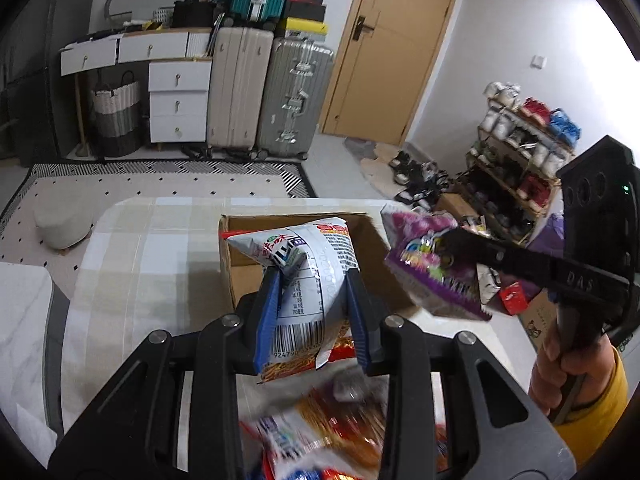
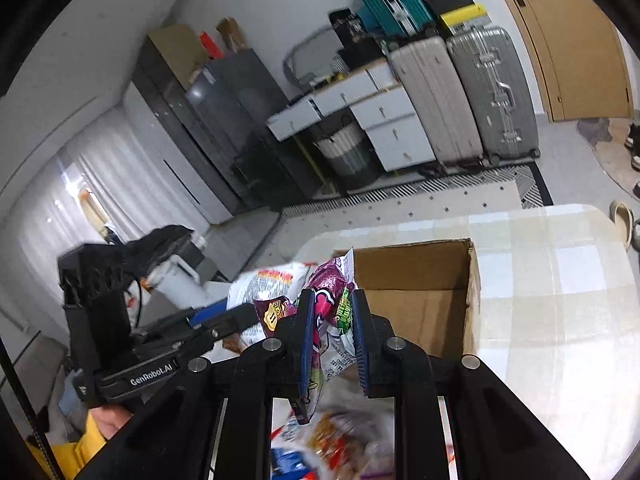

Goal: Organize snacks
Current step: 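Carry the white chip bag in the left tool and purple bag in the right tool into the box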

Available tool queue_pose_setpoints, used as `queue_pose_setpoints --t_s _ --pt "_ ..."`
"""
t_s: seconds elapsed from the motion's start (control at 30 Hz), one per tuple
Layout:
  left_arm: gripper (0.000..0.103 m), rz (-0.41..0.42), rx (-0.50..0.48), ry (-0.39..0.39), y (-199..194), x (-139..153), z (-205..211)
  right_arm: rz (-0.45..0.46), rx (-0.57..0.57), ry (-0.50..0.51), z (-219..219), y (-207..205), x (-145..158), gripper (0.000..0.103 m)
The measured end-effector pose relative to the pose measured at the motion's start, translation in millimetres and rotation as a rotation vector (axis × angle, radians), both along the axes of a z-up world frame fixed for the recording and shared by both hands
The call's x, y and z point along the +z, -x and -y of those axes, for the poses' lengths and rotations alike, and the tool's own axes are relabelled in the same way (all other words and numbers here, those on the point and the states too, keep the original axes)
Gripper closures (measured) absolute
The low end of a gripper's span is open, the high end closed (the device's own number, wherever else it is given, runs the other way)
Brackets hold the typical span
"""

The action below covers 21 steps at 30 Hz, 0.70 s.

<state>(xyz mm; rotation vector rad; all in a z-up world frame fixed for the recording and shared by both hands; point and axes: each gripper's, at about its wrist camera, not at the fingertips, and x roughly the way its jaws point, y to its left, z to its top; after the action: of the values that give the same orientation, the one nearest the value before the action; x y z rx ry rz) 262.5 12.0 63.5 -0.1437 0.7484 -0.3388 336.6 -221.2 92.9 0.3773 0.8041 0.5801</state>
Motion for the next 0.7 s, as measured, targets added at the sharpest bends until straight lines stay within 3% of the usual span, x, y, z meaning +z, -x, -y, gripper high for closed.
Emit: queue_pose_setpoints --t_s 0.13,0.33,0.7 --pt "0.074 -0.065 0.017 -0.017 -55.5 -24.5 9.1 -0.052 -0.007 0.054 -7.8 -26.8 -28.4 0.085" --pt "0.074 -0.139 0.018 -0.041 -104.1 -63.2 19.3 -0.074 -0.006 0.15 -16.0 -45.3 -56.8 0.085" --pt "0.074 -0.193 0.014 -0.071 -136.8 -115.9 29.8 -0.094 0.005 0.239 -25.6 -58.5 -86.2 0.085"
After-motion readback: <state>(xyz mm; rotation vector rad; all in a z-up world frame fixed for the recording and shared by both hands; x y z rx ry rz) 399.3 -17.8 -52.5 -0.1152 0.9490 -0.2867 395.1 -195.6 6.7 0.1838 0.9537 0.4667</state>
